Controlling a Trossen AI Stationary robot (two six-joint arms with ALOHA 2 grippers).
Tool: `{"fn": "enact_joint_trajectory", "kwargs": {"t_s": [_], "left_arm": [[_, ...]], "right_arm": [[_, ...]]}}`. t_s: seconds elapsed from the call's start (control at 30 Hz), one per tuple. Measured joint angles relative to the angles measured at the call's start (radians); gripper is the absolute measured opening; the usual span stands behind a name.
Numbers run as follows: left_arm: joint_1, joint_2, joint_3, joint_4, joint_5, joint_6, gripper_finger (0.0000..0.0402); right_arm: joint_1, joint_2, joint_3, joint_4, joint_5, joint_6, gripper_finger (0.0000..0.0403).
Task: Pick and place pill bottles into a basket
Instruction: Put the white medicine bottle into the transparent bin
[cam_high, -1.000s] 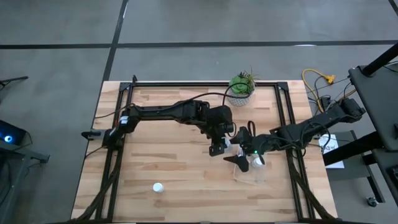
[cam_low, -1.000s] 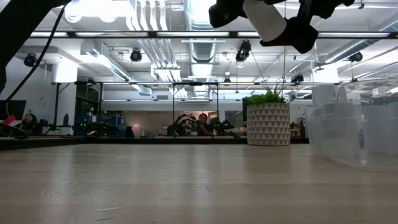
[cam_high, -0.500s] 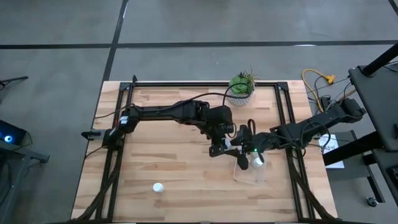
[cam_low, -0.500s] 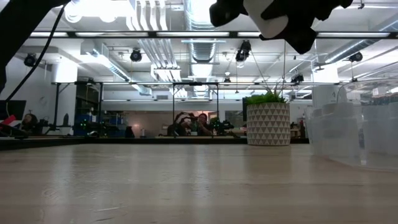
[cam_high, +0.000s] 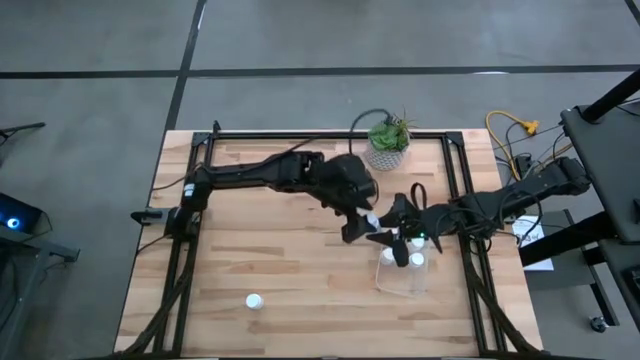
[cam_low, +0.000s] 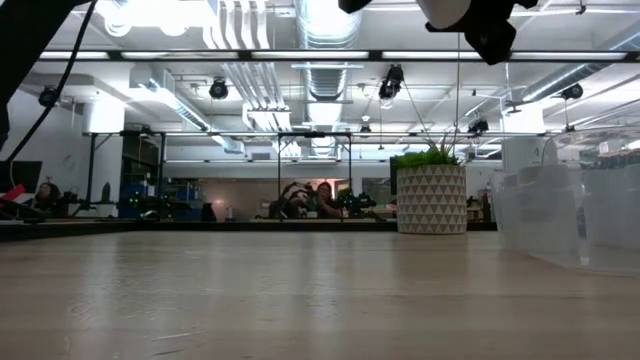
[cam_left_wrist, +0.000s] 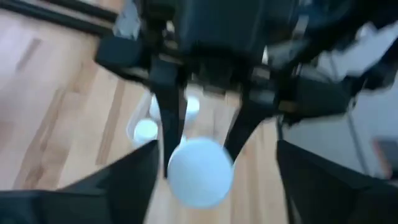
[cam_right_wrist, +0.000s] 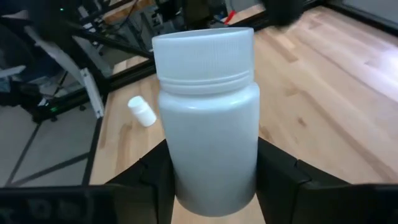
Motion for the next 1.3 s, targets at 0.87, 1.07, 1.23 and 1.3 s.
{"fn": "enact_joint_trajectory", "kwargs": {"t_s": [0.87,1.07,1.23,1.3], "left_arm": [[0.049,-0.099,-0.005,0.123,0.027,-0.055,0.0343],[0.046,-0.102,-0.005,0.127,0.053,0.027,0.0340],[0.045,-0.102,-0.006,0.154,0.053,0.056,0.0340],[0.044,-0.102,-0.006,0.206,0.053,0.043,0.0340]], "right_arm": [[-0.001,-0.135,0.061,-0.047,0.252,-0.007,0.0152],[-0.001,-0.143,0.150,-0.049,0.242,0.027,0.0152],[-0.001,-0.135,0.215,-0.047,0.174,-0.017,0.0152],[0.000,-0.131,0.224,-0.049,0.155,-0.029,0.0152]]}}
